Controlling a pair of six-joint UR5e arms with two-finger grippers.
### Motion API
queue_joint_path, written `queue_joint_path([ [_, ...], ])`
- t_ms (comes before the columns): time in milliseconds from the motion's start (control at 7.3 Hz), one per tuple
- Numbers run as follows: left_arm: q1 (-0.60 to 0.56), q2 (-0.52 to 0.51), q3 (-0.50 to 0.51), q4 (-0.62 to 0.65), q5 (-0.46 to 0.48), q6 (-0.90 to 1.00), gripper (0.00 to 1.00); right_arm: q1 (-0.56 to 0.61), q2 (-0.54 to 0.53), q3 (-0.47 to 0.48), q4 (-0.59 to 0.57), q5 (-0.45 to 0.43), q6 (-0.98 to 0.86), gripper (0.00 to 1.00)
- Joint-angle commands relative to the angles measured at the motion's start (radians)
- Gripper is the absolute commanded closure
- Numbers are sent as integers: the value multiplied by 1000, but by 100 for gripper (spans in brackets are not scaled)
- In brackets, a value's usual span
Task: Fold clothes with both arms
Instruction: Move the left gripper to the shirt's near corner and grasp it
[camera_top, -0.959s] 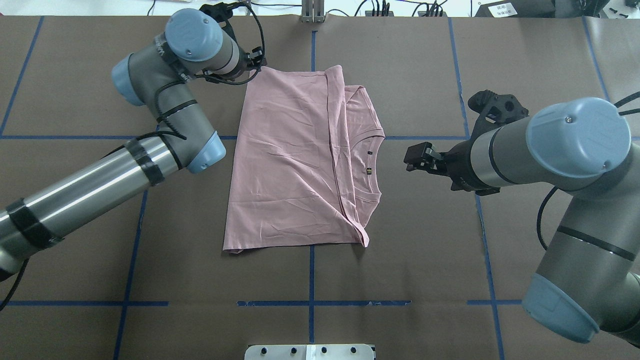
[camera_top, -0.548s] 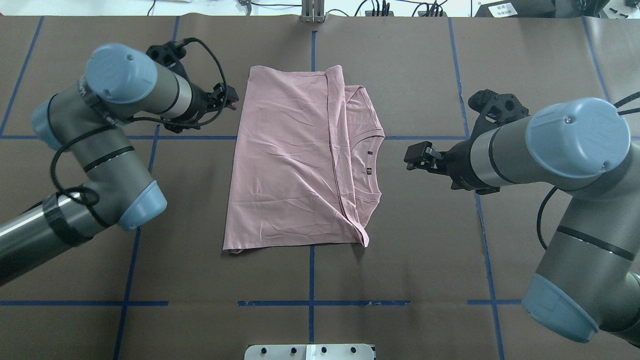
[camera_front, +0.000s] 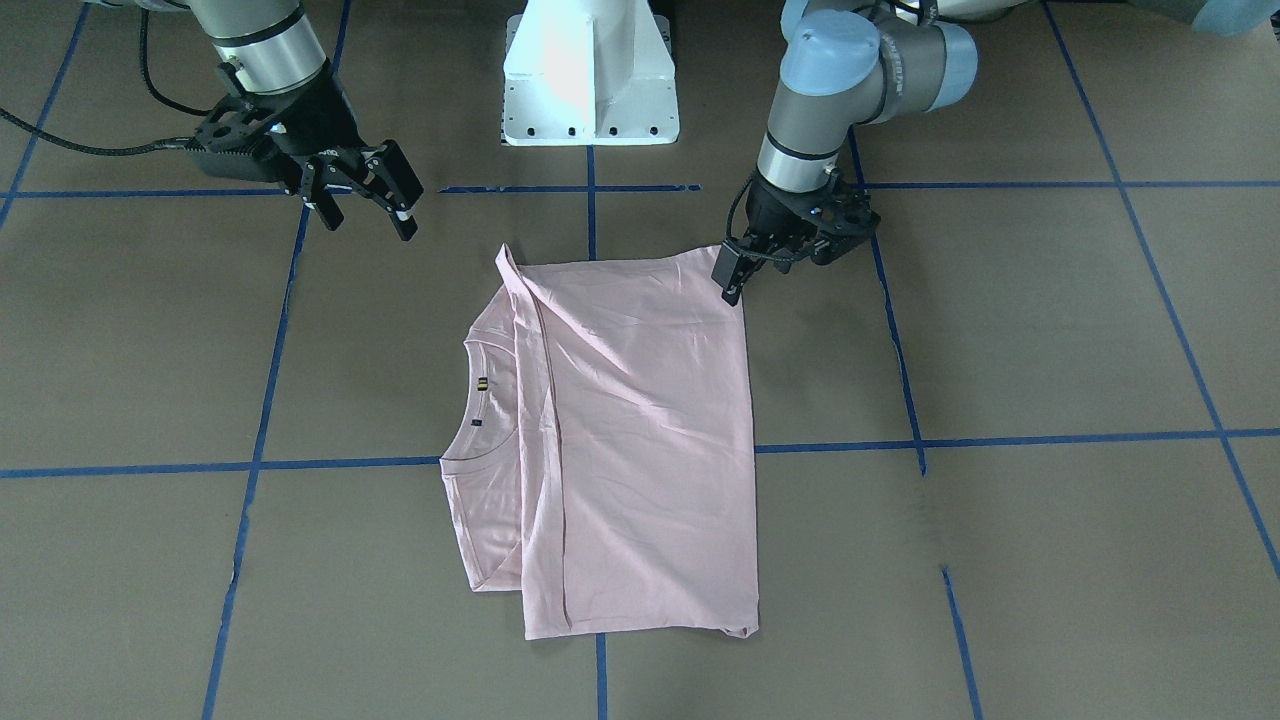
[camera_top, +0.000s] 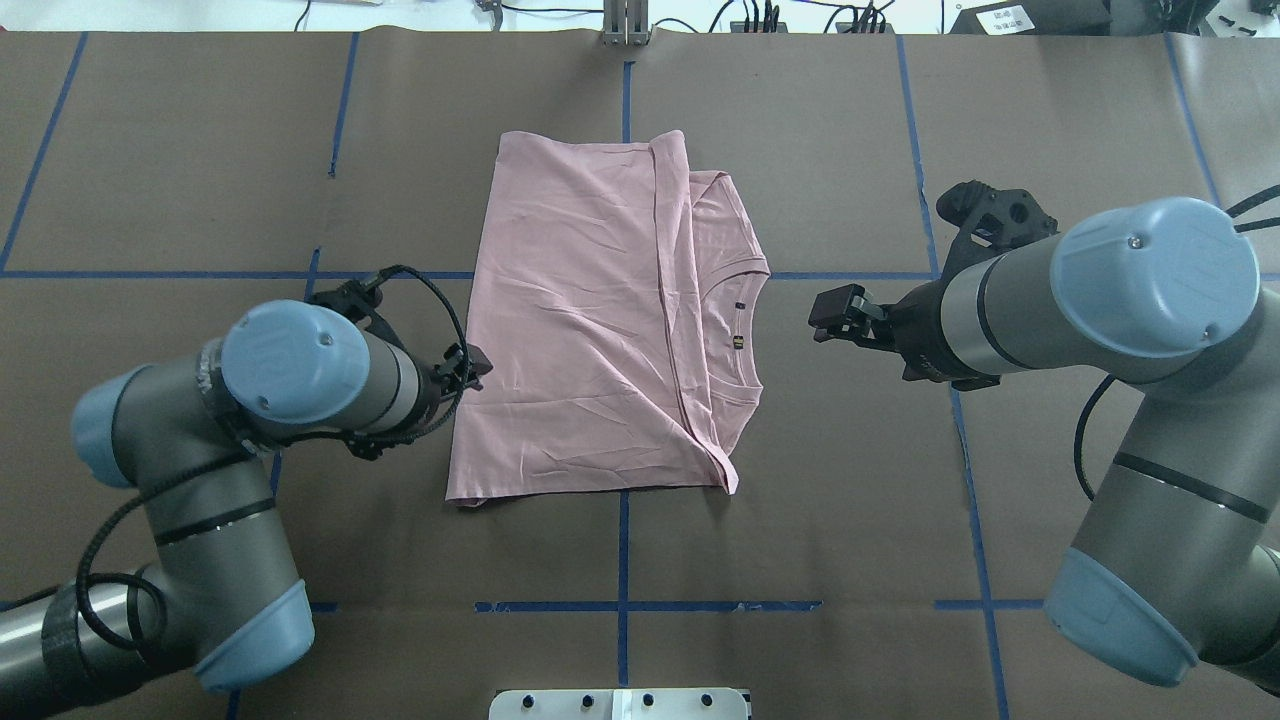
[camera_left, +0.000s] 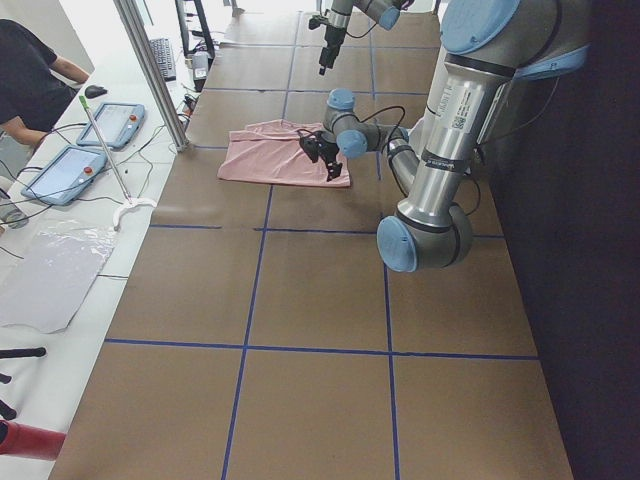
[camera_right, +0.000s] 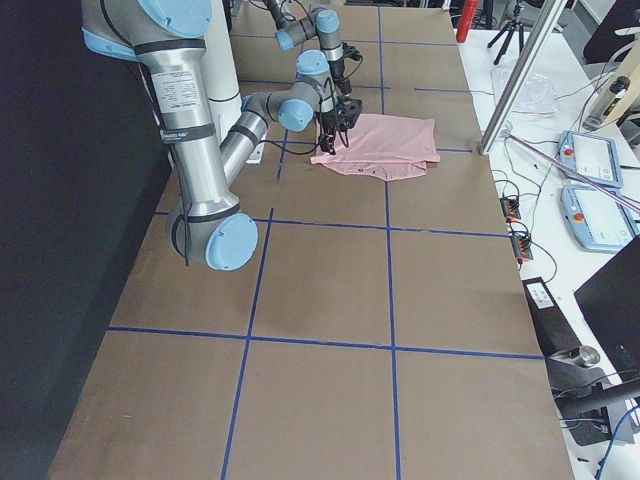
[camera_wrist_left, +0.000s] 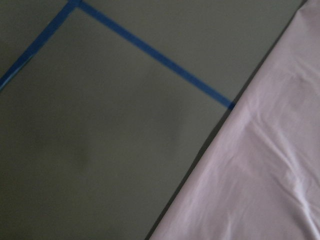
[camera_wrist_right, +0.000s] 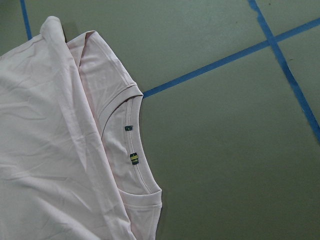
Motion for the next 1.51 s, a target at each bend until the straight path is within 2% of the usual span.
queue_joint_path([
  [0,118,0,13,18,43,-109,0,1,-3,0,0,0,0,0],
  [685,128,3,46,22,71,-127,3,0,3,-5,0,-3,0,0],
  [822,126,3,48,22,74,-124,6,1,2,-5,0,-3,0,0],
  [959,128,2,48,22,74,-127,19,1,2,-5,0,-3,0,0],
  [1233,128,0,43,22,72,-133,76,1,0,-5,0,-3,0,0],
  [1370,126,-1,37,24,72,-136,100,1,0,-5,0,-3,0,0],
])
